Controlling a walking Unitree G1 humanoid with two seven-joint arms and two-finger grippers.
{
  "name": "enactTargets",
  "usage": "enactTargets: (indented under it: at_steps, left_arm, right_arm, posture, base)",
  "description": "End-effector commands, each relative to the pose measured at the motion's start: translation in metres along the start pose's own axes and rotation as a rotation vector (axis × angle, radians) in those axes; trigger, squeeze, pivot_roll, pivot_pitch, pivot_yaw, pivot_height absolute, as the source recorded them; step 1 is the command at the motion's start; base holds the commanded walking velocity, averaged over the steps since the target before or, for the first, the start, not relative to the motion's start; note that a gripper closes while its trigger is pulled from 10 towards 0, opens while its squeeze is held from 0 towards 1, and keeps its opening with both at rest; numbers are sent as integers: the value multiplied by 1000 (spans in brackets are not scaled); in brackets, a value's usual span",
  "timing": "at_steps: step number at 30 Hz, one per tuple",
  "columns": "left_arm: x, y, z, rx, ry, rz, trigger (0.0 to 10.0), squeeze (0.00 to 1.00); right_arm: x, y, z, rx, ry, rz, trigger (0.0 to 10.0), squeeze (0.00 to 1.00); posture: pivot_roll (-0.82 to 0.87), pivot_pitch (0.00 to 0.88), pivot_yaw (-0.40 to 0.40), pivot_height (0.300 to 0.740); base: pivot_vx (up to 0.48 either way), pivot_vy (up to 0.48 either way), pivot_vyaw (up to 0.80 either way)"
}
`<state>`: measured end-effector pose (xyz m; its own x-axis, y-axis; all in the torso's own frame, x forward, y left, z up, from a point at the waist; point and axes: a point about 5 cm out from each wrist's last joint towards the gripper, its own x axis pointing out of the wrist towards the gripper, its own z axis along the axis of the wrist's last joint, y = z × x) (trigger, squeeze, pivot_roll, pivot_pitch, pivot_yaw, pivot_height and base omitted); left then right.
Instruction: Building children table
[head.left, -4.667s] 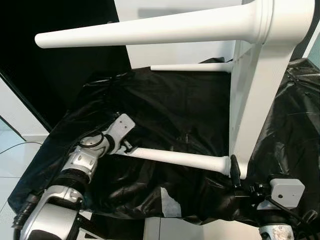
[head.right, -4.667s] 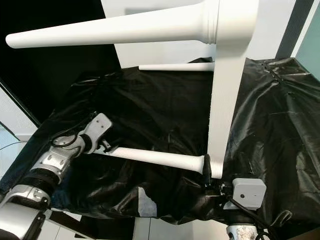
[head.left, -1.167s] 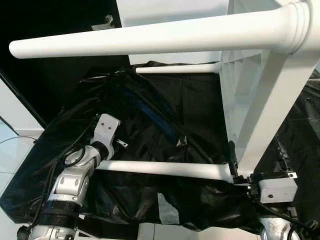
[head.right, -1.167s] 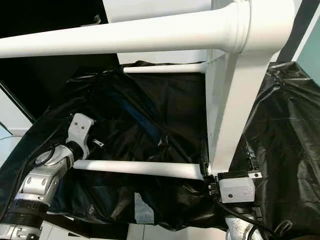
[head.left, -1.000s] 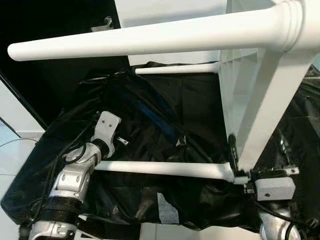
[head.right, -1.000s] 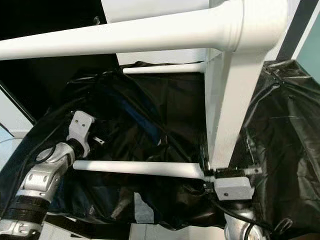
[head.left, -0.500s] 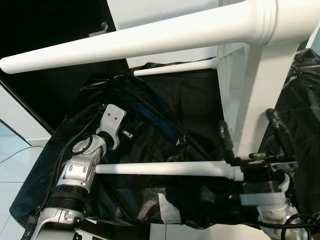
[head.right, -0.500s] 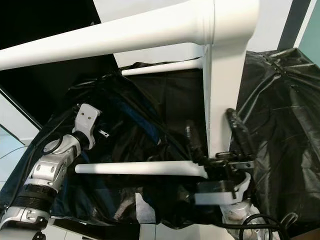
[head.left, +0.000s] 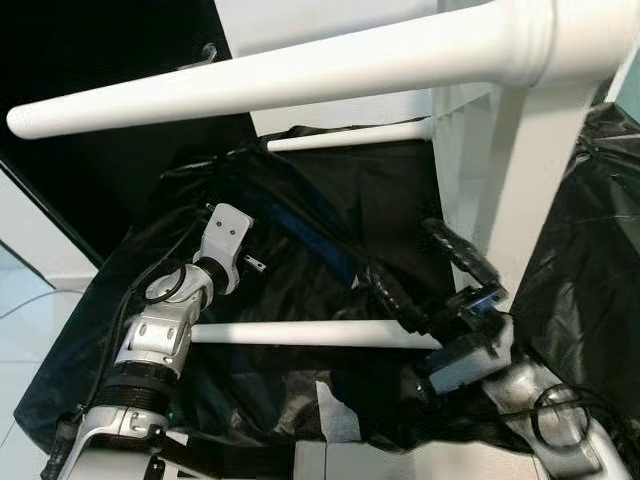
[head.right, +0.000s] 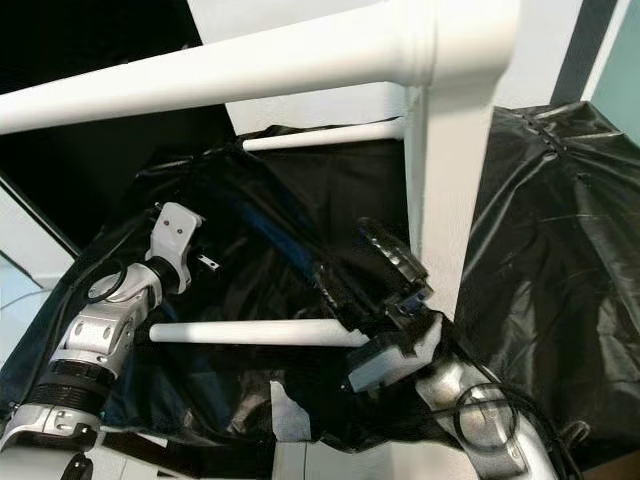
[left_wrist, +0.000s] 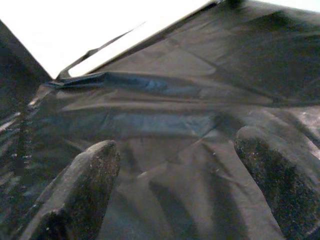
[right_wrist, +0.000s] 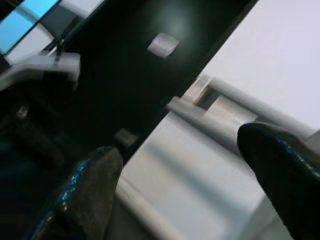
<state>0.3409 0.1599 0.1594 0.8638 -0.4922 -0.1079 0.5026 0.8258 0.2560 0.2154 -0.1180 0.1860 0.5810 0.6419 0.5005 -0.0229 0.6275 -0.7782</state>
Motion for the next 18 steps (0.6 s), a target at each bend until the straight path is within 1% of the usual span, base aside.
enactTargets:
  at_steps: [1,2,3,4,5,6,7,8,9,11,12,13,15,16,17,18]
  left_arm:
    - [-5,0,-7,-7,15,72,10000,0]
    - [-5,0,-7,-7,15,72,10000,0]
    - [-5,-1,-8,-9,14,75,10000,0]
    - [-6,-3,-9,-16,10,85,10000,0]
    - [-7,-5,-9,-19,5,96,10000,0]
    - [-7,-5,-9,-19,5,96,10000,0]
    - [-8,-7,-10,-23,3,107,10000,0]
    - [-9,-8,-10,-28,-2,118,10000,0]
    - [-9,-8,-10,-28,-2,118,10000,0]
    - [-13,-10,-12,-42,-7,146,10000,0]
    - [-13,-10,-12,-42,-7,146,10000,0]
    - [-14,-10,-12,-48,-9,155,10000,0]
    - [-19,-10,-14,-62,-15,186,10000,0]
    - [-19,-10,-14,-62,-15,186,10000,0]
    - [-23,-9,-15,-92,-28,212,10000,0]
    - [-23,-9,-15,-92,-28,212,10000,0]
  right_arm:
    - [7,3,-3,109,-21,38,10000,0]
    - [7,3,-3,109,-21,38,10000,0]
    - [9,2,-3,103,-43,36,10000,0]
    - [12,8,-6,169,-30,79,10000,0]
    - [14,13,-7,192,-46,110,10000,0]
    - [14,13,-7,192,-46,110,10000,0]
    - [16,18,-9,248,-31,136,10000,0]
    - [18,22,-11,279,-27,153,10000,0]
    - [18,22,-11,279,-27,153,10000,0]
    - [24,28,-19,389,35,151,10000,0]
    - [24,28,-19,389,35,151,10000,0]
    - [25,30,-22,439,63,146,10000,0]
    - [28,32,-33,569,147,109,10000,0]
    - [28,32,-33,569,147,109,10000,0]
    - [31,33,-40,655,210,69,10000,0]
    - [31,33,-40,655,210,69,10000,0]
  posture:
    - [20,0,50,740]
    - [20,0,50,740]
    - [20,0,50,740]
    - [38,0,14,740]
    - [51,0,-8,740]
    - [51,0,-8,740]
    - [55,0,-14,740]
    - [69,0,-33,740]
    - [69,0,-33,740]
    - [84,0,-51,740]
    - [84,0,-51,740]
    - [84,0,-51,740]
    - [97,0,-66,740]
    - [97,0,-66,740]
    - [101,0,-70,740]
    - [101,0,-70,740]
  base:
    - [0,0,0]
    - [0,0,0]
    - [0,0,0]
    - [0,0,0]
    - [0,0,0]
    - [0,0,0]
    - [0,0,0]
    - [0,0,0]
    - [0,0,0]
    - [0,0,0]
    - [0,0,0]
    - [0,0,0]
    - [0,0,0]
    - [0,0,0]
    - [0,0,0]
    - [0,0,0]
